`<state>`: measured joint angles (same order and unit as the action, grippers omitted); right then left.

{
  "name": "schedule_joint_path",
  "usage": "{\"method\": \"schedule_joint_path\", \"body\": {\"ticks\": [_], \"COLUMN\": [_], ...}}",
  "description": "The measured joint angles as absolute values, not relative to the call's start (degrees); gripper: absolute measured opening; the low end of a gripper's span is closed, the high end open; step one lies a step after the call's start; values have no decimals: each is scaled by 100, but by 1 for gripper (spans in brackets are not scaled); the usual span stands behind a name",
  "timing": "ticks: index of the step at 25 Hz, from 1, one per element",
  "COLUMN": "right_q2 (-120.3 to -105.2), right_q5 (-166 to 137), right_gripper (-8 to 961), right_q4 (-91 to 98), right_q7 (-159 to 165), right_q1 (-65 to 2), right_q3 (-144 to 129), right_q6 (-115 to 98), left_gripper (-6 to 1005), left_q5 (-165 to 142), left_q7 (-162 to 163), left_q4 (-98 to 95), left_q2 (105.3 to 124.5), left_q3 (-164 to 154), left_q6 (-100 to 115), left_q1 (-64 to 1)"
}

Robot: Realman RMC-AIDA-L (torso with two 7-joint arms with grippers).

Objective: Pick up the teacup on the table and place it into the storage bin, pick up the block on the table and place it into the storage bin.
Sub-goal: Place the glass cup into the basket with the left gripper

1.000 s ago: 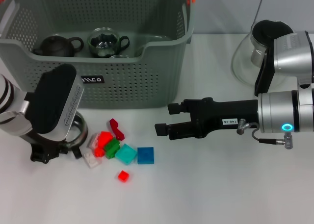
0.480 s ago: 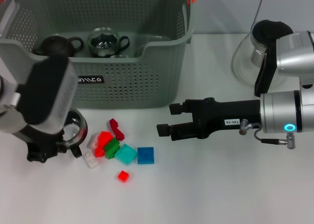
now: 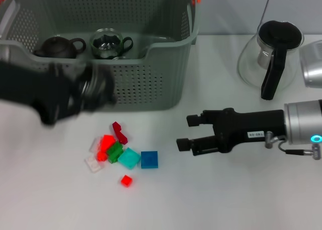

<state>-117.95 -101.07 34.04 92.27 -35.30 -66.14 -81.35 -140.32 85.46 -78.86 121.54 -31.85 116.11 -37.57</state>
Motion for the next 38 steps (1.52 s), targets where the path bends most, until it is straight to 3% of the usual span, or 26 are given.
{"method": "schedule_joint_path", "body": {"ticks": [7, 14, 26, 32, 38], "right_q2": [-11629, -11608, -11675, -11683, -11698], "right_q5": [-10108, -10108, -10117, -10116, -10116], "right_gripper": [915, 915, 916, 916, 916], "right_q4": [3406, 3405, 3357, 3354, 3362], "right_q7": [9228, 9230, 9230, 9253, 9209], "right_q1": [-3481, -3506, -3482, -3473, -3484], "right_q3": [-6649, -6654, -6661, -6662, -6662], "right_q6": [-8362, -8422, -8406, -8410, -8379], "left_gripper": [41, 41, 48, 53, 59], "left_q5": [-11751, -12412, -13917, -14320, -14401], "left_q7": [10205, 10485, 10625, 10629, 10568], "left_q4": [-7292, -5780, -3844, -3625, -3480], "left_q2": [11479, 11163, 11211, 11421, 11508], "left_q3": [-2981, -3723, -4662, -4908, -5133], "left_q6": [10918, 8545, 5585, 4913, 4623], "left_q1": [-3975, -4666, -5532, -5537, -5515]}}
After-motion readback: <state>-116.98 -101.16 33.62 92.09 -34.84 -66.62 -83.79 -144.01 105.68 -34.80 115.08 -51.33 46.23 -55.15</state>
